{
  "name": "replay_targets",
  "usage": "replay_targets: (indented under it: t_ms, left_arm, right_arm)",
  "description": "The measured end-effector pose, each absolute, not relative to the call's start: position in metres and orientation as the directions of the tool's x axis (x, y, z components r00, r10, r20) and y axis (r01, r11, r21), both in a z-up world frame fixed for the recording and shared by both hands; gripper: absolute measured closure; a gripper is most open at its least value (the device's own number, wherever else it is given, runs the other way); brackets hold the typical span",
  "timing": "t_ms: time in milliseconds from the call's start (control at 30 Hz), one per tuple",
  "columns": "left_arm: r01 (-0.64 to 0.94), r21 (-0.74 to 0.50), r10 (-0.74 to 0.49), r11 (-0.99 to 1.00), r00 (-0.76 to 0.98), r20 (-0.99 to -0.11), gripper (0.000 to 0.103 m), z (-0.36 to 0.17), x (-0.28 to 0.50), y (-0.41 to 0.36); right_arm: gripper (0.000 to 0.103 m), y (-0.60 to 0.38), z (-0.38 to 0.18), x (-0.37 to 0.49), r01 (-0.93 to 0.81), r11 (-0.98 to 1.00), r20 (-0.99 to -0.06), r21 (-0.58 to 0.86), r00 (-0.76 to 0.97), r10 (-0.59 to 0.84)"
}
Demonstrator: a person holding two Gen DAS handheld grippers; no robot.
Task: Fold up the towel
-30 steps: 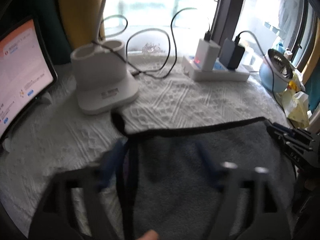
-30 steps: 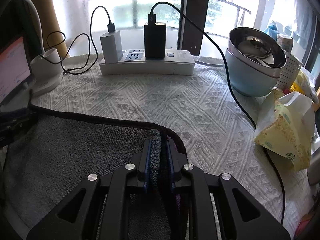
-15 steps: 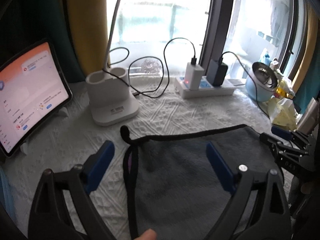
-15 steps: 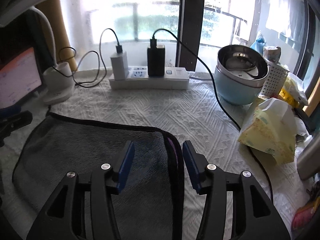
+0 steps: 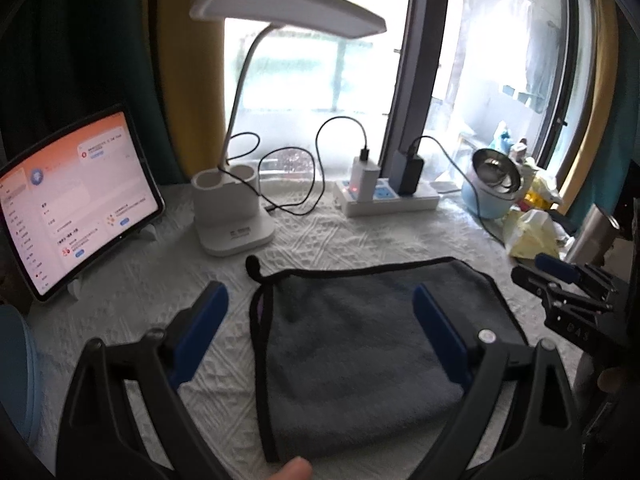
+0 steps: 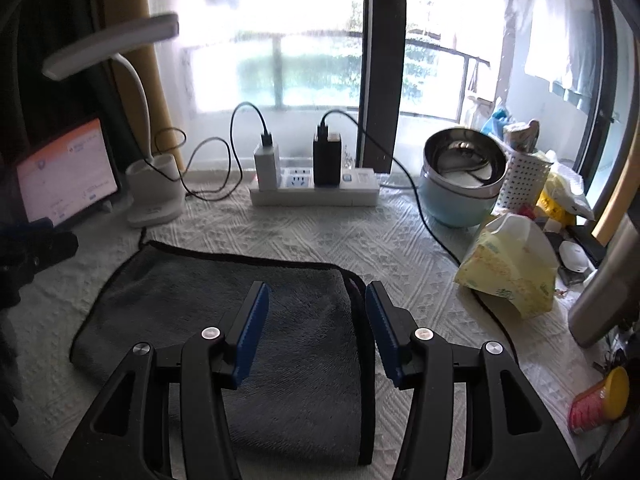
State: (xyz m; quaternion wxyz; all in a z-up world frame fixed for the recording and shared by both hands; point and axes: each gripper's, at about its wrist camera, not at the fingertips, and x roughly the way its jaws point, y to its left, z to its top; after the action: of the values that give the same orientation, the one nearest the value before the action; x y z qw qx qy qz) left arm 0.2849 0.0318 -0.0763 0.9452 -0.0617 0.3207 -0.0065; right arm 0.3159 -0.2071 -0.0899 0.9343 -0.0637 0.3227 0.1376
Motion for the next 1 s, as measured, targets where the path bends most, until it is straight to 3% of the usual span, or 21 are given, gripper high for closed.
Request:
replay_targets:
  t_ms: [1000]
  left_arm:
    - [-0.052, -0.096, 0.006, 0.994, 0.903, -0.429, 0.008, -0.010, 0.157, 0.015]
  right_arm:
    - [0.050, -0.215, -0.009, 0.205, -0.315, 0.948, -0.454, -0.052, 0.852, 0.259]
